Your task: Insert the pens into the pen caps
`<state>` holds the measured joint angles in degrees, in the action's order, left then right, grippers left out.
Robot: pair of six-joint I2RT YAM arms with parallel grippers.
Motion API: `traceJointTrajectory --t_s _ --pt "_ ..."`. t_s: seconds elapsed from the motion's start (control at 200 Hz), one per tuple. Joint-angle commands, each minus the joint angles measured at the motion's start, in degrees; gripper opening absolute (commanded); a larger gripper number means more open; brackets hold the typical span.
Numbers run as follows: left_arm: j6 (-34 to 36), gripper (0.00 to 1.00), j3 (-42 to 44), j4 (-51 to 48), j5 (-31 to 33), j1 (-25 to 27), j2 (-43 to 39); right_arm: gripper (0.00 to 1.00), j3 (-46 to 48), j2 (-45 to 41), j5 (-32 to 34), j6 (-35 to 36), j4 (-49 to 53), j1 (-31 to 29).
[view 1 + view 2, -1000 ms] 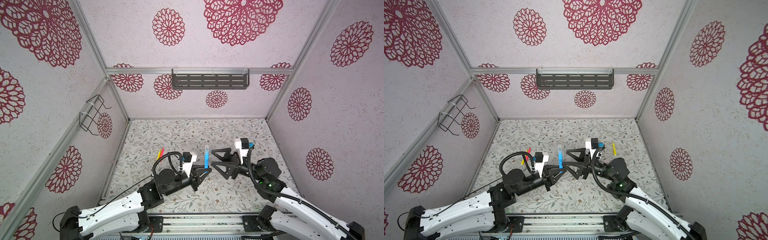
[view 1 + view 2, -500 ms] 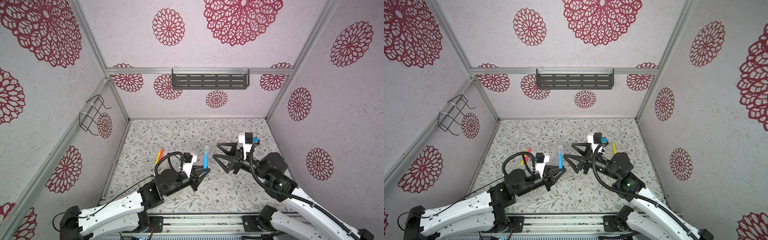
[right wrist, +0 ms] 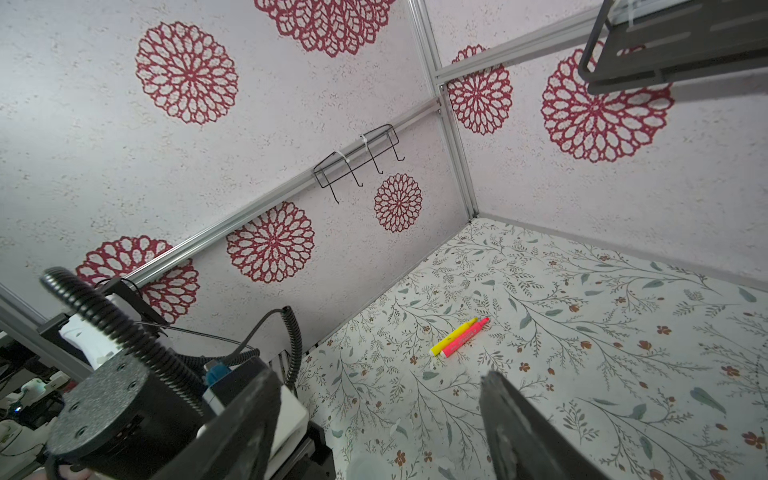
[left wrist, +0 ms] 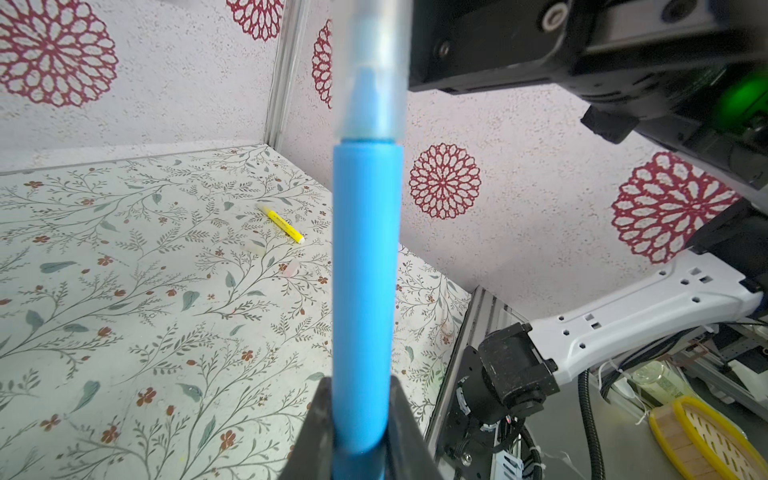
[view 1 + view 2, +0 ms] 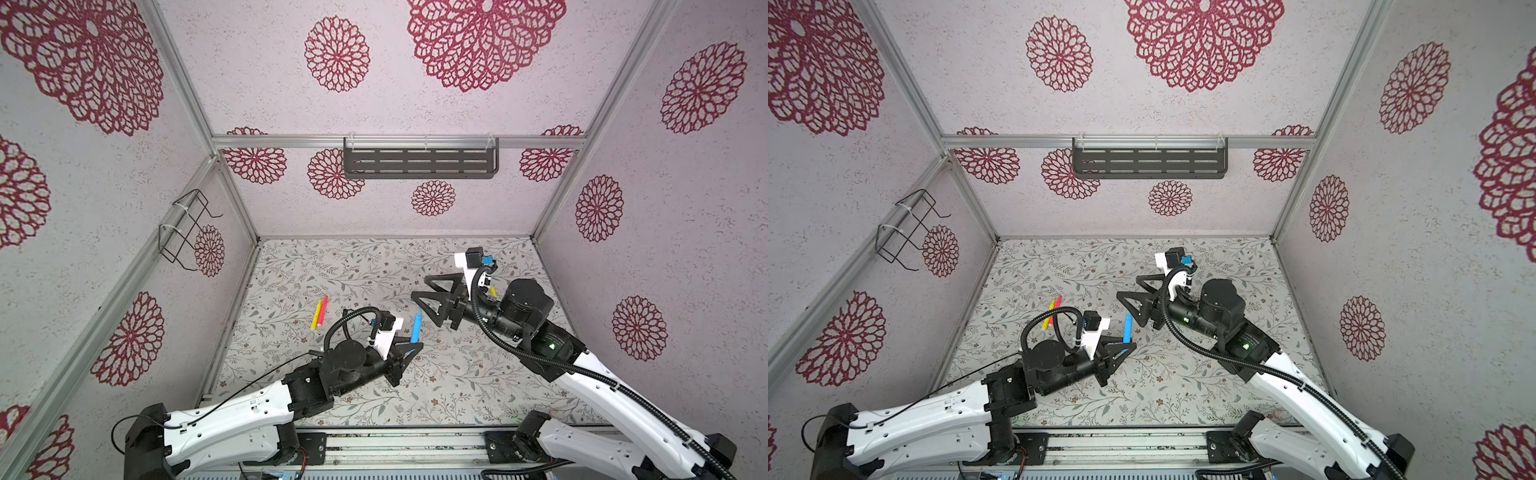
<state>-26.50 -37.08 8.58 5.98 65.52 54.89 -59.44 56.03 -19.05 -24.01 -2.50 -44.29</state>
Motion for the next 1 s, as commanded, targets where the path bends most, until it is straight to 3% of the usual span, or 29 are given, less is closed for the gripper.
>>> traceJointTrajectory --t_s 0.0,0.28,0.996 --pt "1.3 0.0 -1.6 -0.4 1.5 0.9 0.5 0.74 -3.1 0.5 0.4 1.4 1.3 -0.2" --pt "1.6 0.0 -1.6 -0.9 1.8 1.0 0.6 0.55 -4.0 2.6 -1.8 1.7 3.1 -0.2" --pt "1.7 0.0 -2.3 -0.9 1.1 1.1 1.5 0.23 -6.0 4.4 -3.1 3.9 8.8 -1.2"
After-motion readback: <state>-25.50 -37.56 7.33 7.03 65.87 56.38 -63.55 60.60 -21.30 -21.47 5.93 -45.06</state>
